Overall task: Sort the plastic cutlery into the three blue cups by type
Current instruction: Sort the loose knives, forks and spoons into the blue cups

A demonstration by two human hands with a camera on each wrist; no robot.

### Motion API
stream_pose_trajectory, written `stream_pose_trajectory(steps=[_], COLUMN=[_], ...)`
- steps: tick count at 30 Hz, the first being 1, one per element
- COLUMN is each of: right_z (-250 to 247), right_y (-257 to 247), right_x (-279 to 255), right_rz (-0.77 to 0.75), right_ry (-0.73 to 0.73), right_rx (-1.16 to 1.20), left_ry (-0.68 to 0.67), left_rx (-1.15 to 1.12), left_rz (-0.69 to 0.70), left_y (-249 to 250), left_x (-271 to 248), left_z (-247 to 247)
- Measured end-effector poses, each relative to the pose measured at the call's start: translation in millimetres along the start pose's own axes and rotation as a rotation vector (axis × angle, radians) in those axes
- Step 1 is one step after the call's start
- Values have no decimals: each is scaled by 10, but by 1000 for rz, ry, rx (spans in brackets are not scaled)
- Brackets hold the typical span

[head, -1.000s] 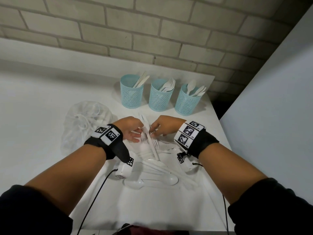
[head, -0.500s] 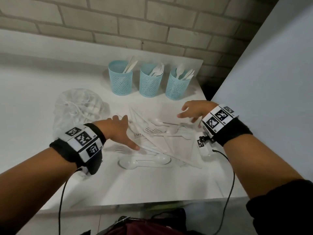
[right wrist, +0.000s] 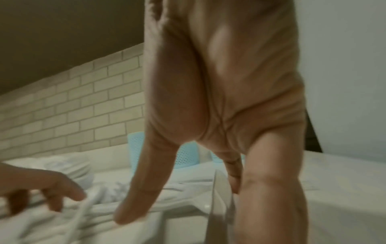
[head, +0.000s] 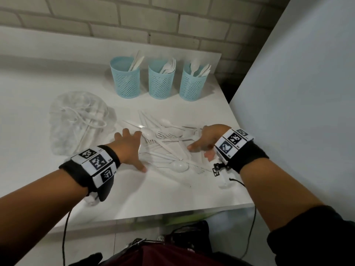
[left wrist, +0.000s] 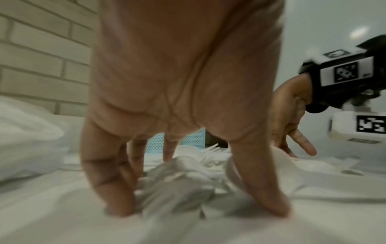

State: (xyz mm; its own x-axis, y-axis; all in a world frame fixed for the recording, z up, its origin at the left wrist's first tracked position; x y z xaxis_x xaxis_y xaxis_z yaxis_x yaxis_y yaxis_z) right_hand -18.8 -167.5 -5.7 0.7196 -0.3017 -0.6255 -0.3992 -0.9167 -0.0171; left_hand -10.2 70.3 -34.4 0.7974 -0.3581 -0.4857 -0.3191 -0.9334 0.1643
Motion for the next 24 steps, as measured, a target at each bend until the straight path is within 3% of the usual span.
stream_pose_trajectory(steps=[4, 9, 17, 21, 24], right_z=[95, 94, 96, 161, 123], right_y=[-313, -568, -904, -988, -978], right_x=[-15, -43, -61, -3, 69], right_rz=[-57, -173, -382, -432, -431], right_ry=[-104, -29, -129, 63, 129], right_rx=[276, 254, 347, 267, 424], left_ry=[115, 262, 350, 370, 349], left_rx=[-173, -392, -781, -923, -996], left_rz=[18, 88, 79, 78, 101], left_y=[62, 159, 119, 117, 111], left_x=[155, 307, 521, 573, 555], left_z=[-53, -89, -151, -181, -233])
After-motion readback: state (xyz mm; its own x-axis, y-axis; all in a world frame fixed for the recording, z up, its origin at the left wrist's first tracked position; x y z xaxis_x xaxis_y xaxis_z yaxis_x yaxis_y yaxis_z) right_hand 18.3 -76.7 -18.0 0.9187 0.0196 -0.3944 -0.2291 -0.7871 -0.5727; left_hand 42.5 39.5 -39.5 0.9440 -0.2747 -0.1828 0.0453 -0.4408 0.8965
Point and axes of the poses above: each hand's wrist, its own x-axis towards the middle knuckle, its own z-axis out of the palm, y = z × x, the point moved 5 cm from there along x, towards the middle knuckle, and after that the axes turned 7 degrees about z, right-handed, at the moved point
